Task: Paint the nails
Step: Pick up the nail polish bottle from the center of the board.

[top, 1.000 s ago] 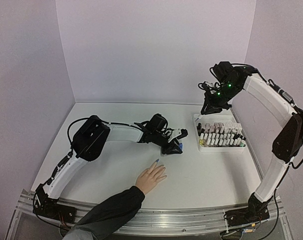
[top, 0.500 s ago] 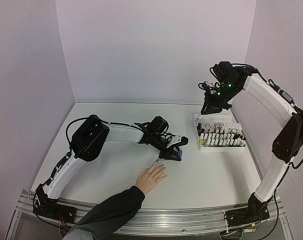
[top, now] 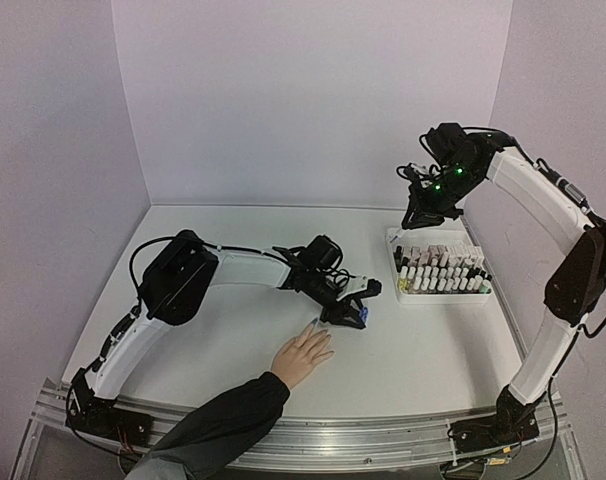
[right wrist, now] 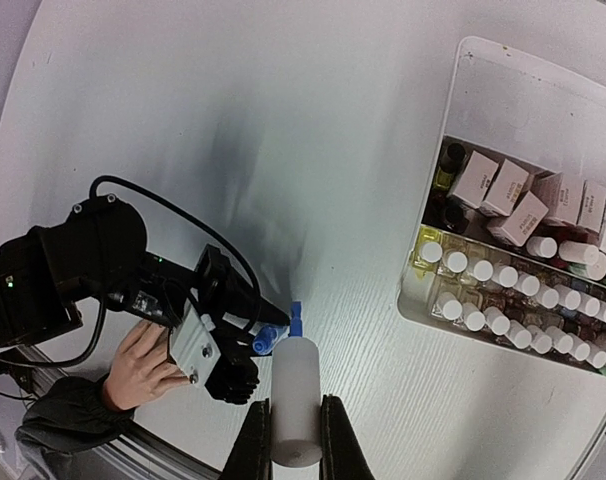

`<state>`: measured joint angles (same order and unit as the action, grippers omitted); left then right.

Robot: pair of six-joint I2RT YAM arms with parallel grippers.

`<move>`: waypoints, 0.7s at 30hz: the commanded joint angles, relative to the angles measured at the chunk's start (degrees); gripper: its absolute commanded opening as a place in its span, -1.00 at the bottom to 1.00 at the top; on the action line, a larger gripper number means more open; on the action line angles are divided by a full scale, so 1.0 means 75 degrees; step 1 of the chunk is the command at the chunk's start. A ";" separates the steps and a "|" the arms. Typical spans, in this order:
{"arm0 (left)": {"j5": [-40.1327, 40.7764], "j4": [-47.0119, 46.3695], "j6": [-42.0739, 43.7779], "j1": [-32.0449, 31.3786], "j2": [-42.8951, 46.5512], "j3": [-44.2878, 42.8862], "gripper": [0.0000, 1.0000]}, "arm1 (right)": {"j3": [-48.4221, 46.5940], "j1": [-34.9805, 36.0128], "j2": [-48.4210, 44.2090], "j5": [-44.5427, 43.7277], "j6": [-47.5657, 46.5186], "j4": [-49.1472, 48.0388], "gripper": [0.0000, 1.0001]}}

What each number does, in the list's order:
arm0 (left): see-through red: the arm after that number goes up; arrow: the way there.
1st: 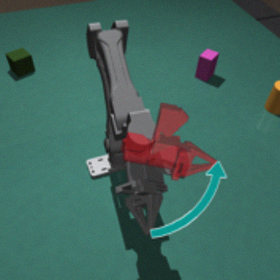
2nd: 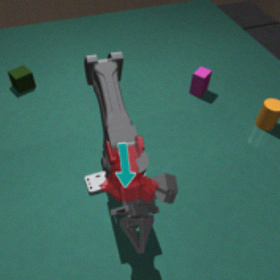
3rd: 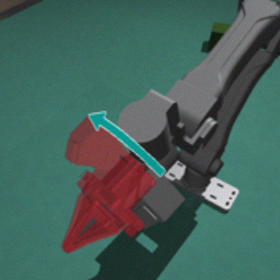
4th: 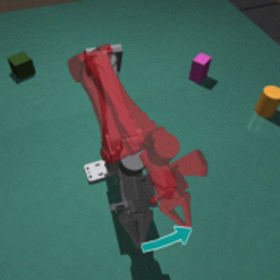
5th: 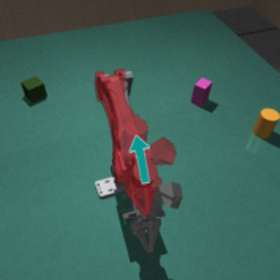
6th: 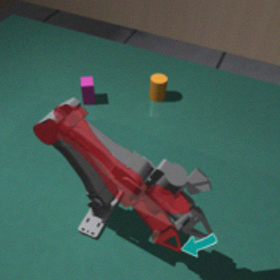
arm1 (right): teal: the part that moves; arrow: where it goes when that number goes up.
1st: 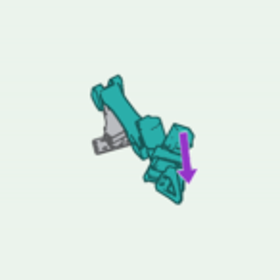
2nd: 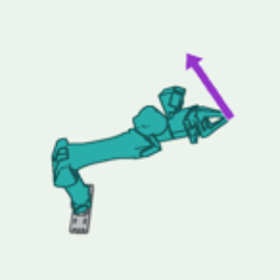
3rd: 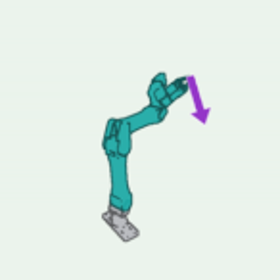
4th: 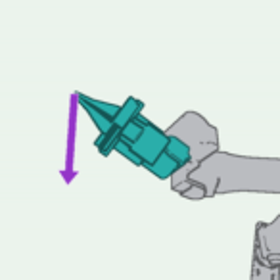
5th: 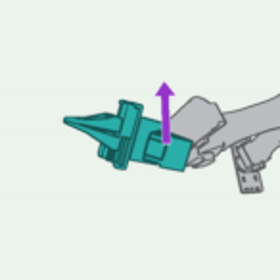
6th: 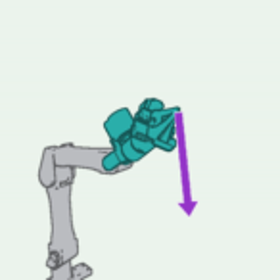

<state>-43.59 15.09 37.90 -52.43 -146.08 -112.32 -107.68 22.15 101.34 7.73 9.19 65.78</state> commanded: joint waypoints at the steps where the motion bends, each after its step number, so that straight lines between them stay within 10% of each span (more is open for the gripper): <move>1: 0.0028 -0.0212 -0.0296 0.0179 0.0386 -0.0520 -1.00 | -0.0051 -0.0025 -0.0259 0.0068 0.0121 -0.0044 -1.00; 21: -0.0719 0.1014 0.1104 0.1813 0.3436 0.2309 -1.00 | 0.0019 -0.0019 -0.0387 0.0287 0.0320 -0.0073 -1.00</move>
<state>-47.12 17.56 39.64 -41.76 -123.66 -99.02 -107.18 22.15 100.75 8.11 10.79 65.60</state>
